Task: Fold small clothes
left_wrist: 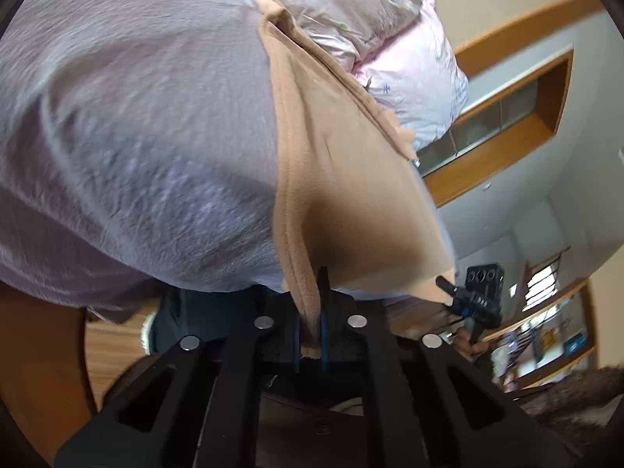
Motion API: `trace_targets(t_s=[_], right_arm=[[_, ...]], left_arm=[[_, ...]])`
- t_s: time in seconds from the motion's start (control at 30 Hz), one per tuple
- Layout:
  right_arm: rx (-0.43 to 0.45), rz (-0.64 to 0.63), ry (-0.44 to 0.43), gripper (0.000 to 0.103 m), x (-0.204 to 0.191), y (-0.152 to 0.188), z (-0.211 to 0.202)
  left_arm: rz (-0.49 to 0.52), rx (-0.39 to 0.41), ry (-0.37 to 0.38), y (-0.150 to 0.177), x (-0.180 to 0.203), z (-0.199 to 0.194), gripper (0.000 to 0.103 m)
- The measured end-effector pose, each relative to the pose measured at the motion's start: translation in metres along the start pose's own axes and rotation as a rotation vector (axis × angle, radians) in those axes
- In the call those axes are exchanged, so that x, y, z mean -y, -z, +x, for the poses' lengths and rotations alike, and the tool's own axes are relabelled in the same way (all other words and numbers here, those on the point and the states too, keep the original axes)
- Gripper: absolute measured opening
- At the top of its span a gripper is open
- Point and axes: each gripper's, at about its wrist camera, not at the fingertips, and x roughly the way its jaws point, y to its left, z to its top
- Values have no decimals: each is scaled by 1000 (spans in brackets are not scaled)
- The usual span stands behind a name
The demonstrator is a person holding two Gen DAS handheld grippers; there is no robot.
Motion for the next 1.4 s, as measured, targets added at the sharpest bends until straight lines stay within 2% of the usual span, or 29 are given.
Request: trace_targets(t_s=[0.1, 0.2, 0.33, 0.43, 0.57, 0.67, 0.8, 0.87, 0.93, 1.0, 1.03, 1.07, 1.1, 1.13, 1.17, 1.23, 1.3, 1.4], right_arm=[[65, -52, -43, 6, -25, -14, -17], [145, -116, -94, 6, -53, -47, -30], [235, -176, -109, 6, -84, -114, -26], [297, -163, -93, 6, -91, -172, -10], [342, -43, -23, 6, -57, -246, 31], [333, 49, 37, 6, -20, -294, 67], [289, 163, 139, 6, 25, -334, 111], [254, 226, 191, 7, 45, -343, 129], [230, 278, 230, 15, 59, -351, 144], [232, 311, 253, 49, 67, -354, 151], [246, 318, 253, 52, 70, -357, 153], [252, 320, 252, 53, 70, -360, 154], [258, 319, 261, 53, 70, -364, 155], [268, 316, 272, 54, 69, -367, 155], [286, 300, 284, 55, 65, -368, 152], [304, 261, 282, 58, 50, -365, 143], [316, 207, 280, 68, 34, -357, 130], [332, 111, 292, 78, 12, -335, 107]], left_arm=[[13, 48, 51, -5, 16, -19, 4], [54, 118, 85, -33, 40, -36, 4], [104, 183, 66, -95, 61, -33, 4], [101, 225, 31, -157, 64, -13, 4], [37, 232, -31, -239, 49, 34, 4], [-17, 211, -92, -284, 27, 71, 4], [-112, 170, -149, -321, -2, 111, 4], [-185, 154, -141, -329, -19, 121, 4], [-264, 151, -99, -332, -33, 125, 4], [-319, 154, -61, -334, -41, 124, 6], [-337, 164, -45, -336, -44, 122, 7], [-355, 183, -28, -337, -47, 117, 18], [-365, 205, -18, -338, -48, 112, 42], [-375, 252, -11, -338, -48, 103, 58], [-377, 307, -27, -338, -46, 92, 85], [-348, 360, -53, -337, -39, 73, 89], [-292, 294, -86, -332, -26, 62, 89], [-198, 182, -174, -309, -8, 56, 89]])
